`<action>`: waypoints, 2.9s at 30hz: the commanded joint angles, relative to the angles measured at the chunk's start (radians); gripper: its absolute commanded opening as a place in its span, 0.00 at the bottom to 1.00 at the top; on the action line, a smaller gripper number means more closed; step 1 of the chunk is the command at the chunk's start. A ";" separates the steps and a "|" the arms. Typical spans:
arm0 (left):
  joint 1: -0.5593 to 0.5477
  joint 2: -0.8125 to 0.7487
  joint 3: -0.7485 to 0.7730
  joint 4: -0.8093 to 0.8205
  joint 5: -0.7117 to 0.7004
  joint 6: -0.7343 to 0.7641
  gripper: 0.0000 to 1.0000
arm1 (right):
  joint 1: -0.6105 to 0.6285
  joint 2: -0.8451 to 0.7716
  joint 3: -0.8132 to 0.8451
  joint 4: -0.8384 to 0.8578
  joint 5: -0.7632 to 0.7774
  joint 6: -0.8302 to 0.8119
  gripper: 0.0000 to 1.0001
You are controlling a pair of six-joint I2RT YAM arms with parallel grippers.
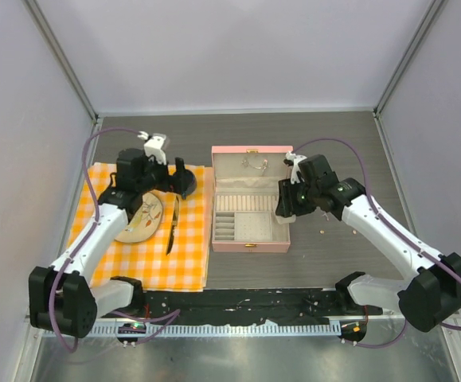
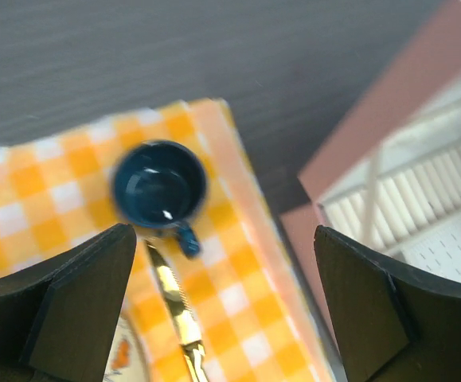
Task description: Organize the mixed jewelry
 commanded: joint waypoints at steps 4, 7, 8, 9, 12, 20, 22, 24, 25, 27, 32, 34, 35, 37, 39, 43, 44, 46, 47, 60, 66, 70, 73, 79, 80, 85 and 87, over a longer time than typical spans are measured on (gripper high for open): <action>-0.175 0.014 0.053 -0.142 0.027 -0.001 1.00 | 0.001 -0.021 0.128 0.085 -0.009 -0.080 0.01; -0.211 0.024 0.064 -0.119 0.027 -0.007 1.00 | 0.001 -0.027 0.148 0.111 -0.010 -0.097 0.01; -0.218 0.030 0.073 -0.105 0.028 -0.007 1.00 | 0.001 -0.027 0.150 0.115 -0.012 -0.099 0.01; -0.235 0.031 0.077 -0.096 0.027 -0.006 1.00 | 0.002 -0.025 0.151 0.121 -0.013 -0.100 0.01; -0.251 0.051 0.088 -0.034 -0.022 0.020 1.00 | 0.001 -0.015 0.153 0.133 -0.009 -0.119 0.01; -0.251 0.139 0.076 0.243 0.027 0.089 1.00 | 0.001 0.025 0.177 0.133 0.000 -0.168 0.01; -0.251 0.177 0.090 0.273 0.022 0.120 1.00 | 0.001 0.028 0.177 0.130 0.000 -0.175 0.01; -0.249 0.197 0.094 0.323 0.058 0.137 1.00 | -0.001 0.030 0.176 0.127 0.002 -0.181 0.01; -0.251 0.217 0.103 0.339 0.083 0.142 1.00 | -0.002 0.033 0.176 0.125 0.011 -0.183 0.01; -0.249 0.244 0.122 0.365 0.158 0.156 1.00 | -0.008 0.038 0.177 0.127 0.019 -0.188 0.01; -0.249 0.330 0.185 0.395 0.298 0.111 0.98 | -0.014 0.035 0.174 0.128 0.022 -0.195 0.01; -0.251 0.353 0.203 0.402 0.326 0.102 0.93 | -0.019 0.034 0.171 0.128 0.027 -0.200 0.01; -0.251 0.361 0.208 0.400 0.330 0.102 0.89 | -0.021 0.033 0.171 0.128 0.030 -0.200 0.01; -0.249 0.372 0.222 0.389 0.344 0.100 0.84 | -0.025 0.033 0.167 0.128 0.030 -0.200 0.01; -0.249 0.381 0.225 0.400 0.355 0.097 0.75 | -0.028 0.033 0.167 0.130 0.031 -0.201 0.01; -0.251 0.390 0.223 0.411 0.364 0.090 0.64 | -0.031 0.036 0.173 0.130 0.036 -0.203 0.01; -0.249 0.390 0.223 0.412 0.364 0.093 0.60 | -0.034 0.038 0.174 0.130 0.036 -0.203 0.01; -0.251 0.396 0.225 0.412 0.362 0.096 0.56 | -0.033 0.041 0.176 0.128 0.037 -0.203 0.01; -0.249 0.396 0.225 0.412 0.362 0.099 0.52 | -0.034 0.041 0.179 0.128 0.037 -0.203 0.01; -0.251 0.452 0.278 0.423 0.287 0.059 0.12 | -0.045 0.068 0.217 0.108 0.053 -0.211 0.01; -0.240 0.465 0.285 0.460 0.218 -0.004 0.00 | -0.044 0.077 0.217 0.110 0.072 -0.224 0.01; -0.234 0.472 0.263 0.498 0.163 -0.033 0.00 | -0.045 0.076 0.210 0.116 0.088 -0.231 0.01; -0.228 0.473 0.251 0.527 0.131 -0.056 0.00 | -0.045 0.079 0.211 0.118 0.102 -0.229 0.01; -0.215 0.470 0.242 0.553 0.076 -0.079 0.00 | -0.047 0.102 0.207 0.115 0.157 -0.252 0.01; -0.214 0.465 0.235 0.558 0.070 -0.081 0.00 | -0.045 0.104 0.204 0.115 0.160 -0.254 0.01; -0.203 0.445 0.222 0.572 0.056 -0.088 0.00 | -0.044 0.119 0.182 0.115 0.201 -0.264 0.01; -0.203 0.433 0.214 0.575 0.059 -0.087 0.00 | -0.045 0.123 0.170 0.112 0.209 -0.270 0.01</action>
